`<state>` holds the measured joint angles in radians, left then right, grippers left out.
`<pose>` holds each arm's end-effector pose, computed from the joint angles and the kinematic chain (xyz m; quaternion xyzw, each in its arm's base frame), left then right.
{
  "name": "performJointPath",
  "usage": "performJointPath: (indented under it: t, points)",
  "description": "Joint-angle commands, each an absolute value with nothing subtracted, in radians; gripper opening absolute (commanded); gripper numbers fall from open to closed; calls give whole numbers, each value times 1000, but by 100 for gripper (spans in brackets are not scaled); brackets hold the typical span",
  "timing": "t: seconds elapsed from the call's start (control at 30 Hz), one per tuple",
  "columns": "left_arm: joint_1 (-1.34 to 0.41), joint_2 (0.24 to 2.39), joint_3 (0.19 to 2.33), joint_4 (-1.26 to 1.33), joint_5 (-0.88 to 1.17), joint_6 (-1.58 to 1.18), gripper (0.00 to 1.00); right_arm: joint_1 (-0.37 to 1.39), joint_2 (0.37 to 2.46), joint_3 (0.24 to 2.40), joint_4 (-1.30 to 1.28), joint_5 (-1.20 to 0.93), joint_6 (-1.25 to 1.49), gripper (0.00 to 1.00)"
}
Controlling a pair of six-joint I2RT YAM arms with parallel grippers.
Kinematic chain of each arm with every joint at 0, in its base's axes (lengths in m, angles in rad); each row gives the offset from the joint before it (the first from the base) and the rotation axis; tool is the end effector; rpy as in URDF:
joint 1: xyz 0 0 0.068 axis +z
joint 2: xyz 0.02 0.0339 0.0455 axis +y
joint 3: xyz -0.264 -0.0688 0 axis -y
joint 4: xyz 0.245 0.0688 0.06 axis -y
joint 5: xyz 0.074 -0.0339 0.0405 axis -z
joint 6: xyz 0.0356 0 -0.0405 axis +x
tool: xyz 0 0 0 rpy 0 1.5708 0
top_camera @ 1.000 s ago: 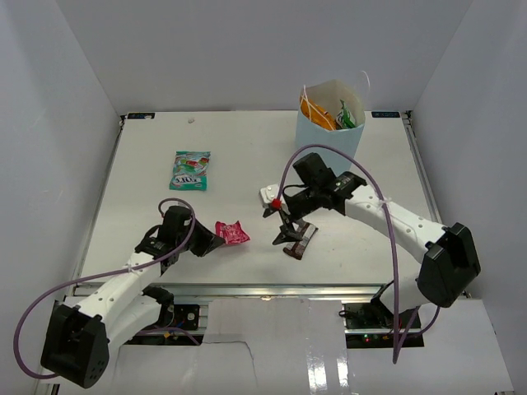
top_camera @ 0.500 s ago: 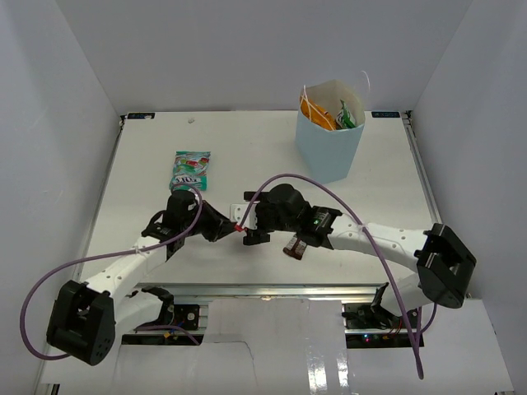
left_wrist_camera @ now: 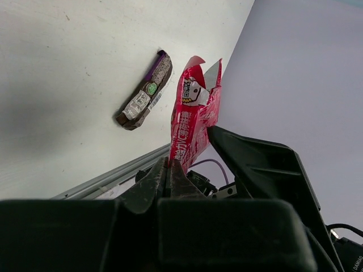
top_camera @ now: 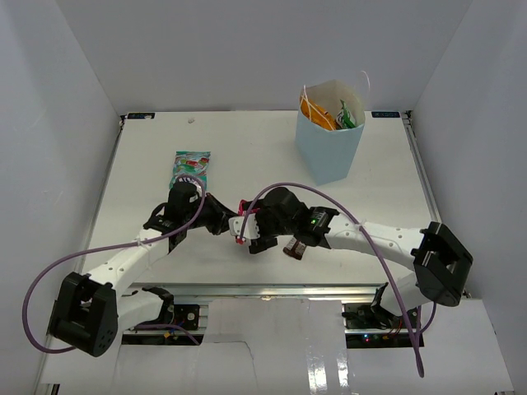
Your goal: Place the snacks into the paper bag
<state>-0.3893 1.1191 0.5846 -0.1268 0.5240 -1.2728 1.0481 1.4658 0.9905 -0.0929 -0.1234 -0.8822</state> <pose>0.2050 -0.1034 0.2135 -0.2681 0.8331 -0.4702 0.1141 0.1608 0.2879 0.2585 -0.7365 0.4739 0.0936 0.4735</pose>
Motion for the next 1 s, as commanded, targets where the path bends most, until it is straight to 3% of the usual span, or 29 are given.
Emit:
performJointPath:
  t: [0.0, 0.13, 0.2, 0.43, 0.53, 0.6, 0.63, 0.7, 0.73, 0.87, 0.97]
  points:
    - [-387, 1109, 630, -126, 558, -1266, 0, 1052, 1480, 1029, -105, -57, -963, 88]
    - [-387, 1094, 630, -138, 568, -1266, 0, 1039, 1503, 1012, -31, -5, -999, 87]
    - [-387, 1085, 629, -141, 571, -1266, 0, 1035, 1508, 1003, -12, 24, -1011, 78]
    - [-387, 1063, 630, -150, 577, -1262, 0, 1032, 1519, 986, 40, 26, -1025, 33]
    - [-387, 1058, 635, -155, 578, -1255, 0, 1031, 1516, 985, 40, 23, -1017, 24]
    - [-385, 1048, 653, -164, 571, -1238, 16, 1026, 1509, 986, 35, 12, -1003, 21]
    - [-385, 1042, 664, -178, 551, -1226, 36, 1022, 1502, 988, 28, 9, -994, 20]
    - [-377, 1013, 707, -219, 525, -1175, 53, 999, 1487, 1009, -29, -69, -945, 17]
    - [-376, 1000, 725, -257, 488, -1152, 66, 986, 1482, 1022, -58, -96, -925, 15]
    - [-371, 937, 825, -336, 368, -1030, 83, 884, 1456, 1106, -205, -311, -810, 11]
    - [-370, 890, 890, -388, 263, -916, 88, 797, 1433, 1156, -261, -426, -700, 10]
